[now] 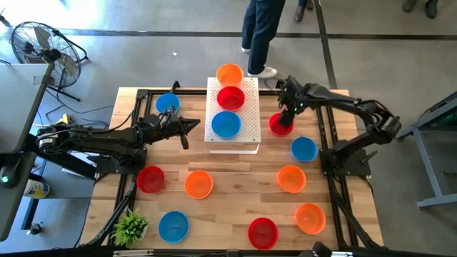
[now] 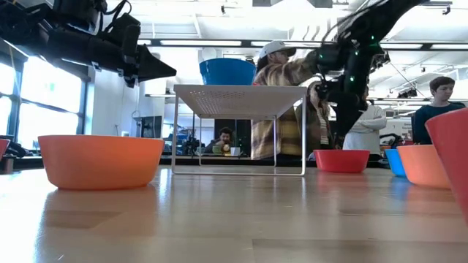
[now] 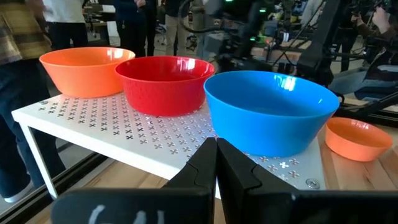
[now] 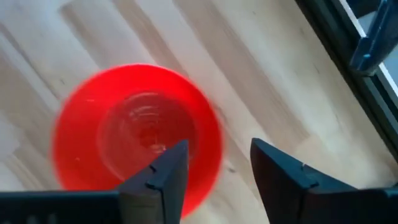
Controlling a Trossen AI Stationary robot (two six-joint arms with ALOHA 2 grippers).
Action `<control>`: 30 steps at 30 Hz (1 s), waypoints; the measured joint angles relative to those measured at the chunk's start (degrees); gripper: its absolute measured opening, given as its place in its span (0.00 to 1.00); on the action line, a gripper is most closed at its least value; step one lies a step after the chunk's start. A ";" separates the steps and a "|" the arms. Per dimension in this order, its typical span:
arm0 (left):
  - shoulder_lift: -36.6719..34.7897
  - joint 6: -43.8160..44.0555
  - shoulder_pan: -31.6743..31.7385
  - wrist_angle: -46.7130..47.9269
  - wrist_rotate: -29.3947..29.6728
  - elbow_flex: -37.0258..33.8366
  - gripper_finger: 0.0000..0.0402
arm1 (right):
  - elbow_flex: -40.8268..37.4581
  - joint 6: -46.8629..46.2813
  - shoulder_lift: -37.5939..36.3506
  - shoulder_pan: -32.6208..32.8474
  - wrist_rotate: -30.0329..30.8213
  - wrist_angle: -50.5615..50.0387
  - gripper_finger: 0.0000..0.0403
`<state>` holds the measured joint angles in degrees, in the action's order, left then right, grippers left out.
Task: Pick & Place Mini bowls
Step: Stack the red bowl on top of the other red bowl on the shelf
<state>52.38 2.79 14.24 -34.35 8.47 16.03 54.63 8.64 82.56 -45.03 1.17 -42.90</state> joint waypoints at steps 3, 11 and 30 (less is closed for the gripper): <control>0.00 0.00 0.00 0.00 0.00 0.00 0.01 | -0.01 3.89 1.47 -3.47 -3.91 1.25 0.40; 0.00 0.00 0.00 0.00 0.02 0.00 0.01 | -0.07 5.91 8.13 -6.09 -8.77 4.25 0.40; -0.02 0.02 0.00 0.24 0.04 0.00 0.01 | 1.11 5.09 11.33 -6.48 -11.22 1.36 0.01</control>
<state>52.36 2.81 14.24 -34.11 8.51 16.03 55.74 13.73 93.89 -51.51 -10.06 -41.54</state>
